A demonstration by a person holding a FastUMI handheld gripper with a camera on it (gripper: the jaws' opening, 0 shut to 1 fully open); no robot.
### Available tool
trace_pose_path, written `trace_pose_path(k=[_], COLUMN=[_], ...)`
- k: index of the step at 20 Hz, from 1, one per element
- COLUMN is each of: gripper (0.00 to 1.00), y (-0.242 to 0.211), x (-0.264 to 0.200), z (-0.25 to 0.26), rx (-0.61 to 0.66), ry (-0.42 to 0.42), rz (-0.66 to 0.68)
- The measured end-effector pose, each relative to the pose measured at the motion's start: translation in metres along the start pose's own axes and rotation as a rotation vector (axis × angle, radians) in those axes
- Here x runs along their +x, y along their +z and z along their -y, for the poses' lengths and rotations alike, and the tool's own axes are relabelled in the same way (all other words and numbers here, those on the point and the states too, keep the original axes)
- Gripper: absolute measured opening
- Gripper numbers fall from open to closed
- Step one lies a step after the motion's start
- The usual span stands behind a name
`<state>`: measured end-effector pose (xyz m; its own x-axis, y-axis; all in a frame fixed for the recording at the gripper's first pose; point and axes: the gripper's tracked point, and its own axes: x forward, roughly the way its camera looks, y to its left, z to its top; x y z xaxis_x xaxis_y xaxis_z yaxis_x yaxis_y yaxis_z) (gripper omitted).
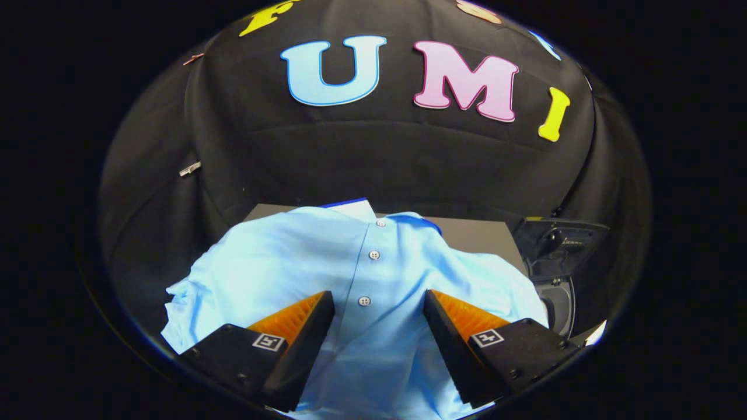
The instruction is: Put the clothes into the washing machine and then close the washing machine lid.
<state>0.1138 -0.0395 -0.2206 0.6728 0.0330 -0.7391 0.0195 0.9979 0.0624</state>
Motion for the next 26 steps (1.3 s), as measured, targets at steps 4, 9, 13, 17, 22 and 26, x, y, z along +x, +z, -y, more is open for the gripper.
trace_pose_path(k=[4,9,13,17,22,26], gripper=[0.56,0.15,0.15,0.15,0.15,0.15], y=[-0.003,-0.004,-0.003,-0.003,0.004,0.018], x=[0.001,-0.006,-0.009,-0.015,-0.020,-0.031], z=[-0.015,-0.018,-0.021,-0.024,-0.023,-0.025], rx=[-0.032,-0.054,-0.129,-0.131,-0.063,-0.034], ry=[0.089,0.165,0.147,0.160,0.193,0.211], rz=[-0.066,-0.084,-0.023,-0.001,0.013,0.054])
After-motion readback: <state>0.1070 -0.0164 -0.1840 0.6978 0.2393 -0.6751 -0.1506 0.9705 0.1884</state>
